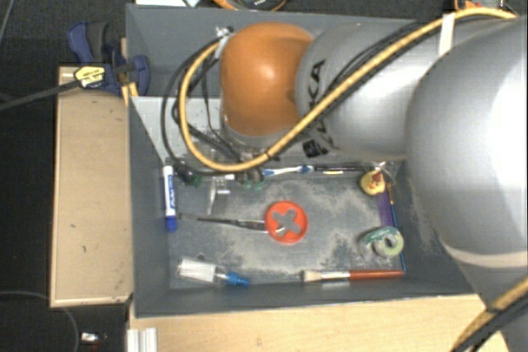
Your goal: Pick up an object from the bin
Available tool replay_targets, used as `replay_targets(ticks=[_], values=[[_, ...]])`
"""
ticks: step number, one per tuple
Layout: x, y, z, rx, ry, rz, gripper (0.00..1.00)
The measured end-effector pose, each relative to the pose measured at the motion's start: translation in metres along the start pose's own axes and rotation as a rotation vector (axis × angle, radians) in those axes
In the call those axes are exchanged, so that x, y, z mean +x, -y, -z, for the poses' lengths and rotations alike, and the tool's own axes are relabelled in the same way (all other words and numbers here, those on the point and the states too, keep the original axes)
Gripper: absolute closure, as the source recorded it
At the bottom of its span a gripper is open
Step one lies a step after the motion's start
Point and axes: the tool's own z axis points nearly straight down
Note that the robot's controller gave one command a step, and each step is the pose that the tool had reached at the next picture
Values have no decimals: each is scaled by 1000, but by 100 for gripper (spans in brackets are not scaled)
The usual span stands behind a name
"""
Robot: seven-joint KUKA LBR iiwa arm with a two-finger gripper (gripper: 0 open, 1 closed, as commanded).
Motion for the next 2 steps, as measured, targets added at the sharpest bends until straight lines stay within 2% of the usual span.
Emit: replay_targets(ticks=[1,2], values=[[6,25,-93,4,-9,-204,0],[19,28,-92,2,-2,-114,0]])
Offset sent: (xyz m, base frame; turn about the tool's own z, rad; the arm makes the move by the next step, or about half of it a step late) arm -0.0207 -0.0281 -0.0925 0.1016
